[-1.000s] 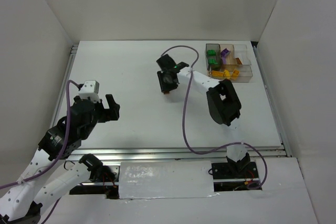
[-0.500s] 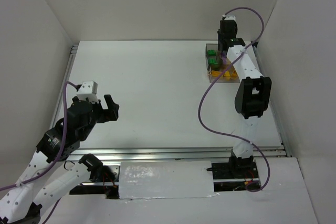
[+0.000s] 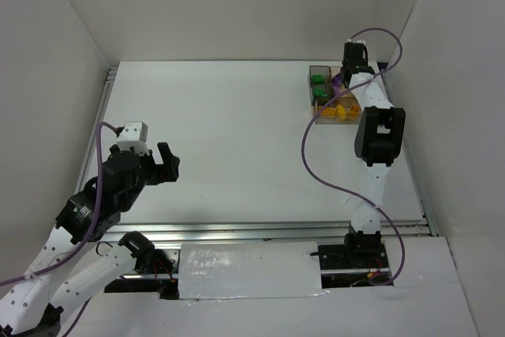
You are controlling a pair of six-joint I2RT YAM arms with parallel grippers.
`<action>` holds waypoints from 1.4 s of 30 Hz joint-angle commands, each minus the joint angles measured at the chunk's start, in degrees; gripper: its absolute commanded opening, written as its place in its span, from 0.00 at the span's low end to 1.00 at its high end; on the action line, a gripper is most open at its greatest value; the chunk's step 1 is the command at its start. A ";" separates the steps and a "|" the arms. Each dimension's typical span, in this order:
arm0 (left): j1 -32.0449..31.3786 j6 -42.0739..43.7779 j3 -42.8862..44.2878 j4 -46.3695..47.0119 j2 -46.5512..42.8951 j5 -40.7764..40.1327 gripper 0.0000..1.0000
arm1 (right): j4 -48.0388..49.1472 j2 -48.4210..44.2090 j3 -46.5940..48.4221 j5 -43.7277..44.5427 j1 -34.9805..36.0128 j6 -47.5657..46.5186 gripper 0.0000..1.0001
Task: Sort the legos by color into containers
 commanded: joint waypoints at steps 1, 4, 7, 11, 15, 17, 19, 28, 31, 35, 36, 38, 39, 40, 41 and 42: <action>-0.58 1.00 -0.37 2.02 0.80 0.34 0.99 | 3.91 -1.49 2.66 0.50 -1.95 0.44 0.00; -0.76 0.92 -0.37 1.93 1.16 0.25 0.99 | 3.21 0.18 4.41 0.77 -2.66 -0.26 0.00; -0.76 0.91 -0.29 1.84 1.16 0.25 1.00 | 3.47 1.23 4.51 1.47 -3.10 -0.09 0.02; -0.76 0.91 -0.29 1.67 1.51 0.16 1.00 | 3.12 2.46 4.85 1.12 -3.01 0.44 0.13; -0.76 0.91 -0.29 1.58 1.86 0.08 1.00 | 2.94 2.56 5.03 0.59 -3.19 0.97 0.37; -0.76 1.00 -0.28 1.67 1.95 0.25 1.00 | 2.86 2.90 5.30 0.42 -3.10 1.14 0.52; -0.85 1.09 -0.29 1.75 1.95 0.43 0.99 | 2.24 3.26 6.00 0.59 -3.28 1.49 0.64; -0.85 1.00 -0.20 1.75 2.65 0.25 1.00 | -1.71 -0.94 8.99 -3.00 -3.01 5.18 0.75; -0.76 0.74 0.24 1.40 3.27 -0.54 1.00 | -4.34 -6.29 8.55 -5.99 -2.05 8.87 0.76; 0.90 0.21 0.86 1.93 5.63 -2.38 1.00 | -9.61 -17.11 3.64 -11.96 -0.21 19.21 0.77; 3.43 0.12 1.12 1.93 6.68 -1.86 1.00 | -10.23 -20.35 -2.29 -14.15 0.41 20.47 0.82; 6.69 -0.31 2.26 2.02 10.10 2.25 1.00 | -8.14 -31.07 -10.57 -16.98 3.99 22.58 0.86; 9.41 -1.19 2.52 2.10 11.25 3.40 0.99 | -6.82 -38.24 -17.92 -16.90 5.32 23.11 0.91; 11.00 -1.46 3.48 2.37 12.48 4.55 1.00 | -7.07 -41.53 -20.86 -15.33 6.64 23.73 0.97; 12.67 -1.55 4.10 2.28 14.58 5.60 1.00 | -8.38 -44.44 -23.33 -14.53 9.61 24.86 0.98; 16.34 -1.98 4.81 2.11 15.65 6.83 0.99 | -8.74 -50.47 -28.49 -13.66 11.12 25.40 1.00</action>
